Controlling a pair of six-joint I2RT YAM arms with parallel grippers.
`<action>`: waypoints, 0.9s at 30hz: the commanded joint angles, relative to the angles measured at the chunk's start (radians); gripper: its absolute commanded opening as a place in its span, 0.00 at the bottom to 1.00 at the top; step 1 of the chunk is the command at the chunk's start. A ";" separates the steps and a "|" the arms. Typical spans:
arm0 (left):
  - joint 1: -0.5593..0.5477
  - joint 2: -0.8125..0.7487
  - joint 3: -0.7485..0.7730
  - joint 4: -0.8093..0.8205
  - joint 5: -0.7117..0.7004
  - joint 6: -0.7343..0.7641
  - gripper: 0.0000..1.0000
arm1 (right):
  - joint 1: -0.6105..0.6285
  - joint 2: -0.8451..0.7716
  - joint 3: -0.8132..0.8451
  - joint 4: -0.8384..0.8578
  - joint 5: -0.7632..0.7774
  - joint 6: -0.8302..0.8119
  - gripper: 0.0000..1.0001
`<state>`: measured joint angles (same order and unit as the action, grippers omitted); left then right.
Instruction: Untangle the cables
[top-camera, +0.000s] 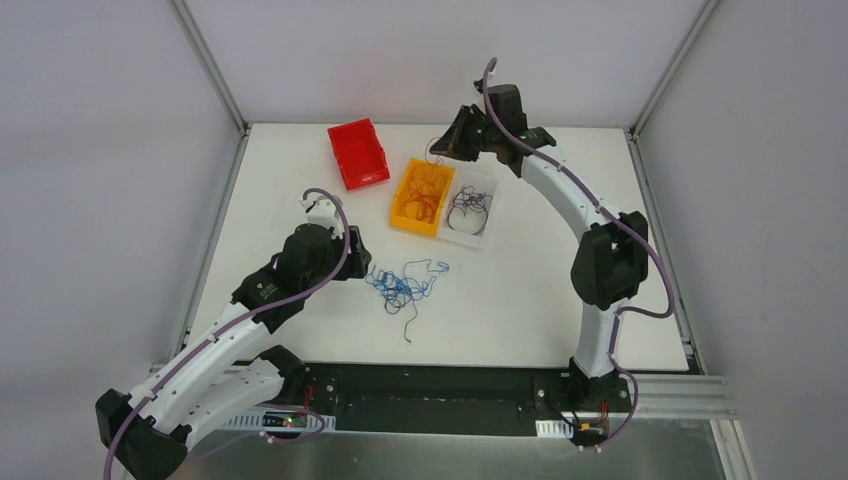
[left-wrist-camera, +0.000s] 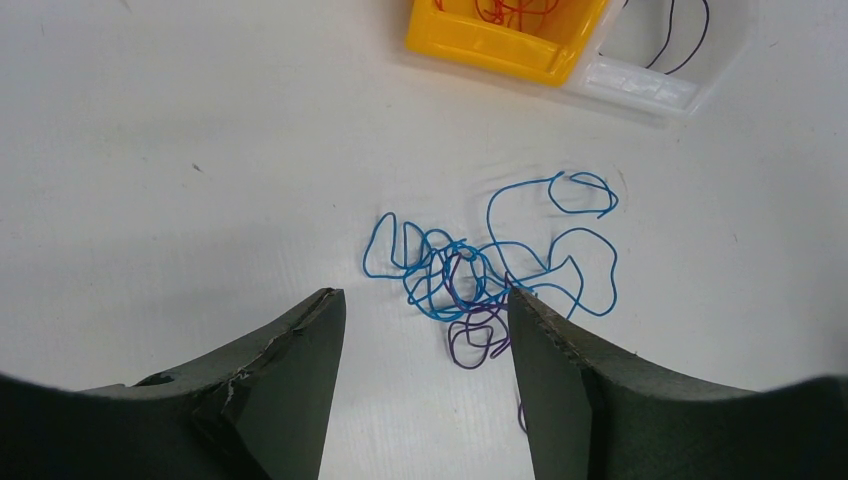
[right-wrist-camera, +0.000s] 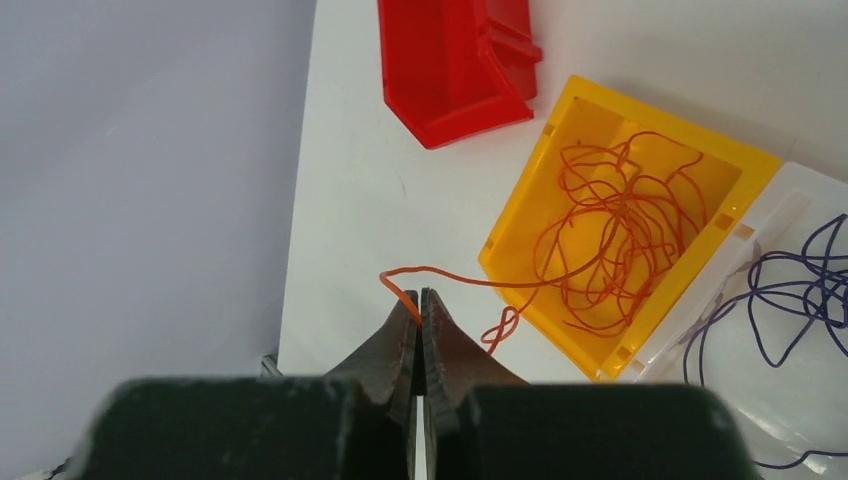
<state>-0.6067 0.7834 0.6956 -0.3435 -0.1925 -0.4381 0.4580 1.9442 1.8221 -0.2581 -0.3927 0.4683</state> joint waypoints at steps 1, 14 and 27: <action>0.012 0.001 0.033 0.003 -0.005 -0.004 0.62 | 0.039 0.024 -0.009 -0.098 0.079 -0.066 0.00; 0.013 0.012 0.034 0.001 0.021 -0.005 0.62 | 0.147 0.358 0.245 -0.379 0.386 -0.205 0.00; 0.014 0.055 0.041 -0.016 0.047 -0.002 0.69 | 0.177 0.345 0.330 -0.439 0.460 -0.245 0.16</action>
<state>-0.6067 0.8112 0.6979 -0.3496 -0.1814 -0.4381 0.6312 2.4050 2.1132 -0.6518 0.0242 0.2550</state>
